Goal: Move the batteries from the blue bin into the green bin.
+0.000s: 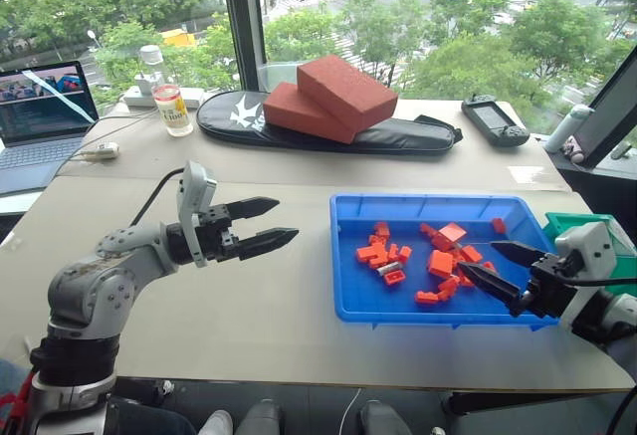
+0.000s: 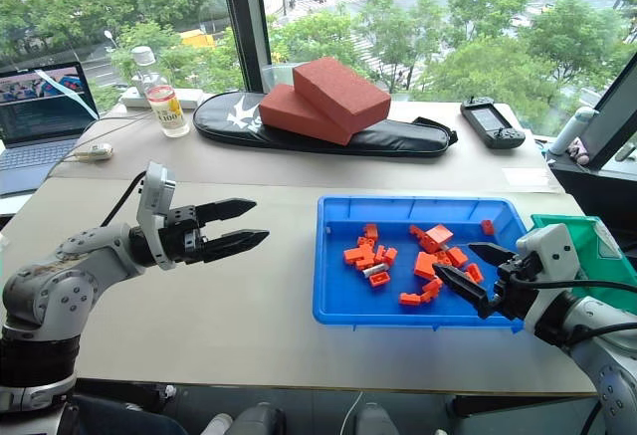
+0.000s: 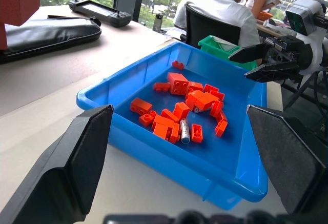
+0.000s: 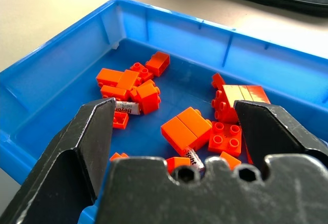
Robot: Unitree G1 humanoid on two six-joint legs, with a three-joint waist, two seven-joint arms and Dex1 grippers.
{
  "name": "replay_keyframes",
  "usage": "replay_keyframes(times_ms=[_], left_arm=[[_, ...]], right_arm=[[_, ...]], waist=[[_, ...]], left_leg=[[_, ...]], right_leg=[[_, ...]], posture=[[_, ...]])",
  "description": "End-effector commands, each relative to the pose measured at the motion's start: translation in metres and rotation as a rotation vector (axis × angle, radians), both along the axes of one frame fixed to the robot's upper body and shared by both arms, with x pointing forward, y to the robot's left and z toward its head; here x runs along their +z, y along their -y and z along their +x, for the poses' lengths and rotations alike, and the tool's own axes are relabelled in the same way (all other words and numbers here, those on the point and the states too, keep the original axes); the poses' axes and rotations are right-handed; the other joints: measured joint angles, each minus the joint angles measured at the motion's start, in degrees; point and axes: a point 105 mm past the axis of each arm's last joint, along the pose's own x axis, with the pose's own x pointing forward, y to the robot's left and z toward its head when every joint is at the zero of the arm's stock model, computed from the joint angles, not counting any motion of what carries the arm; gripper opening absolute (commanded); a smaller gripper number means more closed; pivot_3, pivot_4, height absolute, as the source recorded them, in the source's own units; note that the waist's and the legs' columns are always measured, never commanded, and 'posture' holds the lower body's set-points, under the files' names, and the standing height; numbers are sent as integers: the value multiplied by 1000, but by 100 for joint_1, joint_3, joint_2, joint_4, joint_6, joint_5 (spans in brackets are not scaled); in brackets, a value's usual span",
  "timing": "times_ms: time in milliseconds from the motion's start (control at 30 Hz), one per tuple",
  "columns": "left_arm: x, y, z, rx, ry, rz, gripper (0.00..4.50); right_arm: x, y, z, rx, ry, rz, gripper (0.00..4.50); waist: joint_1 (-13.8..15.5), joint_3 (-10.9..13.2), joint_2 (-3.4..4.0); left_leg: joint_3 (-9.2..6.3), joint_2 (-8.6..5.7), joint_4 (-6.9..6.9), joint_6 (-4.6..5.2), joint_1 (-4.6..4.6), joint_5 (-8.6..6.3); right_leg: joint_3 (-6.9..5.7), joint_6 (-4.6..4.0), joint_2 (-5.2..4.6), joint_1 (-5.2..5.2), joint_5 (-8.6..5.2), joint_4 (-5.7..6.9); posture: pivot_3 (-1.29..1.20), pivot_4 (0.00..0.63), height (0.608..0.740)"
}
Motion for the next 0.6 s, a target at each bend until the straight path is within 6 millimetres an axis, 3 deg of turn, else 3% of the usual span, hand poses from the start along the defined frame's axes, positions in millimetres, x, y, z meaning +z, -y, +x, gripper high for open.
replay_keyframes(times_ms=[33,367,467,600], left_arm=[[10,1,-9,-46,46,12,4500],[2,6,-36,-269,48,178,4500],[1,5,-51,-394,34,236,4500],[0,6,-51,-434,43,257,4500]], right_arm=[[7,-3,-2,24,36,-19,4323],[-1,-19,-4,103,-67,-42,4323],[-7,-24,7,133,-104,-108,4323],[-10,-17,27,105,-141,-176,4323]], waist=[[-1,0,0],[-27,0,0],[-44,1,2],[-37,3,1]], left_leg=[[0,0,0,0,0,0],[2,7,0,0,0,0],[5,11,0,0,1,0],[8,11,0,0,1,0]], right_leg=[[0,0,0,0,0,0],[0,-4,7,-1,-2,-2],[0,-7,9,-2,-4,-4],[0,-8,9,-2,-5,-5]], posture=[[0,150,740],[0,150,740],[0,150,740],[0,150,740]])
